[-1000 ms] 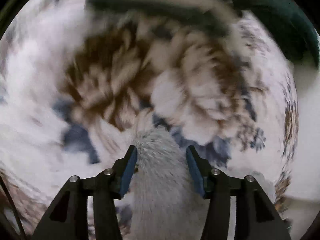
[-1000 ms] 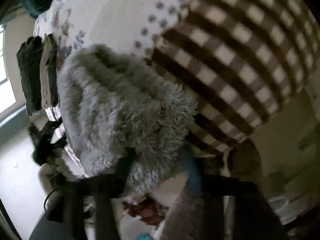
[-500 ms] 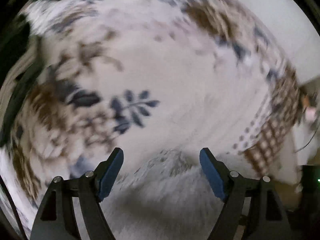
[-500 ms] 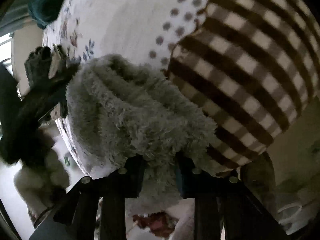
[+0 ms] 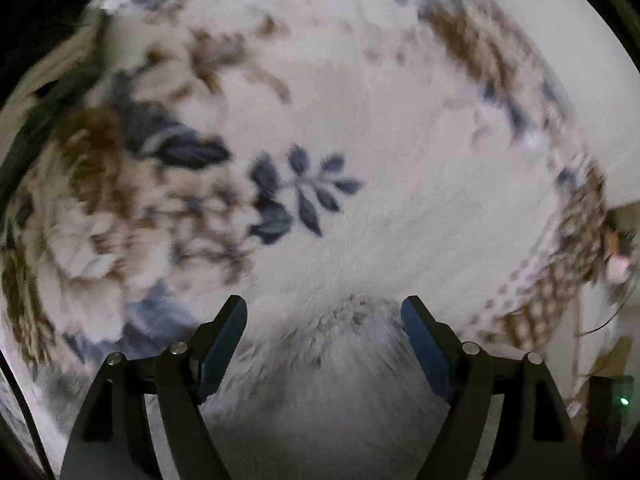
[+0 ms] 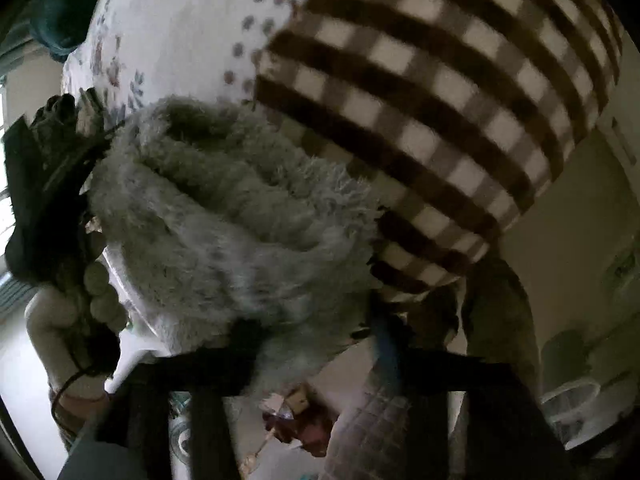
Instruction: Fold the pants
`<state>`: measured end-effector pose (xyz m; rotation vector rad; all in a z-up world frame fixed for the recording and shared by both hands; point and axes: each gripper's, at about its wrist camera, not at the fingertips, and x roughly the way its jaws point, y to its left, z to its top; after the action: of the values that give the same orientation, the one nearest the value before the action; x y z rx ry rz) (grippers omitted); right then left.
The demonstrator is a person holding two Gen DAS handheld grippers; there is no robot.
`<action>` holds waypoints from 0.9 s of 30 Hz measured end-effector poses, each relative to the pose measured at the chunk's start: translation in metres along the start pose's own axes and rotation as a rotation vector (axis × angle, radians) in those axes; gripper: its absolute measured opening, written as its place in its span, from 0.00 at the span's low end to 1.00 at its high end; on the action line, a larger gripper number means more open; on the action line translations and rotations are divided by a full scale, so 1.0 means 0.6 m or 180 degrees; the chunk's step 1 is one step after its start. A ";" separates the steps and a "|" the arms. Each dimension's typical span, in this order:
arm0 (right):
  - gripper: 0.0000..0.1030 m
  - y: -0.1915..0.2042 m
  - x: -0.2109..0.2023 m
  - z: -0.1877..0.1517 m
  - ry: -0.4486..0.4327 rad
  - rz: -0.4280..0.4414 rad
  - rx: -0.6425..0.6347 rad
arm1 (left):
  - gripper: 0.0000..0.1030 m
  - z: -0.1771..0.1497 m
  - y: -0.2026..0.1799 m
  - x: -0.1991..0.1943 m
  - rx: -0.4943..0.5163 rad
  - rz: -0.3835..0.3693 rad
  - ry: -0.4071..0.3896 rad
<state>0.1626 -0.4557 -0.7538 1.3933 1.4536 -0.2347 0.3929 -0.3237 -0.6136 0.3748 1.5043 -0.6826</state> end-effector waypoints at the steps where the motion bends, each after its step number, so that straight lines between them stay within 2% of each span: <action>1: 0.74 0.013 -0.016 -0.001 -0.0071 -0.0021 -0.0119 | 0.77 -0.006 0.013 -0.027 -0.0092 -0.0042 -0.0116; 5: 0.74 0.067 -0.076 -0.004 -0.0441 -0.0424 -0.0579 | 0.77 -0.049 0.105 -0.140 -0.0676 -0.0361 -0.0575; 8: 0.74 0.111 -0.099 0.018 -0.0588 -0.0394 -0.0746 | 0.77 -0.089 0.181 -0.174 -0.1122 -0.0371 -0.0716; 12: 0.74 0.186 -0.081 0.064 -0.0586 -0.0273 -0.1003 | 0.77 -0.123 0.284 -0.128 -0.1657 -0.0265 -0.0540; 15: 0.74 0.235 -0.034 0.104 -0.0418 -0.0219 -0.1178 | 0.77 -0.150 0.323 -0.083 -0.1888 -0.0277 -0.0347; 17: 0.74 0.266 0.015 0.141 -0.0299 -0.0374 -0.1243 | 0.77 -0.160 0.341 -0.052 -0.1988 -0.0348 -0.0284; 18: 0.70 0.273 0.033 0.150 -0.0241 -0.0457 -0.1278 | 0.76 -0.164 0.341 -0.044 -0.2004 -0.0374 -0.0285; 19: 0.57 0.266 0.043 0.157 -0.0204 -0.0535 -0.1324 | 0.68 -0.169 0.345 -0.036 -0.2014 -0.0417 -0.0314; 21: 0.50 0.265 0.053 0.165 -0.0278 -0.0732 -0.1374 | 0.55 -0.172 0.347 -0.020 -0.1962 -0.0419 -0.0337; 23: 0.48 0.258 0.057 0.173 -0.0333 -0.0859 -0.1387 | 0.55 -0.174 0.354 -0.003 -0.1972 -0.0395 -0.0338; 26: 0.49 0.259 0.060 0.181 -0.0242 -0.0853 -0.1356 | 0.55 -0.172 0.366 0.008 -0.2109 -0.0472 -0.0321; 27: 0.53 0.259 0.057 0.182 -0.0217 -0.0845 -0.1346 | 0.56 -0.171 0.369 0.001 -0.2169 -0.0520 -0.0321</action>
<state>0.3547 -0.4686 -0.7487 0.8458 1.5241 -0.1297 0.4500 -0.0909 -0.6604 -0.2993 1.5806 -0.2740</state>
